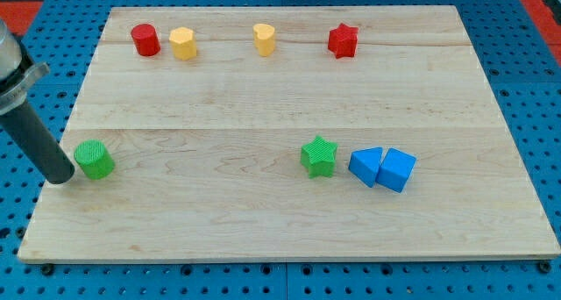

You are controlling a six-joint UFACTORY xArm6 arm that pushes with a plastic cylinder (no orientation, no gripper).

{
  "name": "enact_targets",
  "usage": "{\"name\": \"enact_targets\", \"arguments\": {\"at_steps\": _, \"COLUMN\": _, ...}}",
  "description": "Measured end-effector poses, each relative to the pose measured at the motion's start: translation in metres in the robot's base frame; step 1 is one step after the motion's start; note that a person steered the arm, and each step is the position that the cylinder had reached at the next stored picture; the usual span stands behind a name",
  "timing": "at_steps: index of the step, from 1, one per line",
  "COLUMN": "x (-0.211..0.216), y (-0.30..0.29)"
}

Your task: Push the green circle left to the green star

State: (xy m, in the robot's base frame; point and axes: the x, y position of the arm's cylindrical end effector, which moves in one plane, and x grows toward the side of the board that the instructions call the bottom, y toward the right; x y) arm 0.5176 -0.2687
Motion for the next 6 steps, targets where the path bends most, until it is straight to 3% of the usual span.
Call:
{"name": "enact_targets", "arguments": {"at_steps": 1, "x": -0.001, "y": -0.036}}
{"name": "enact_targets", "arguments": {"at_steps": 3, "x": -0.022, "y": 0.070}}
{"name": "enact_targets", "arguments": {"at_steps": 5, "x": -0.049, "y": 0.106}}
{"name": "enact_targets", "arguments": {"at_steps": 6, "x": -0.045, "y": 0.202}}
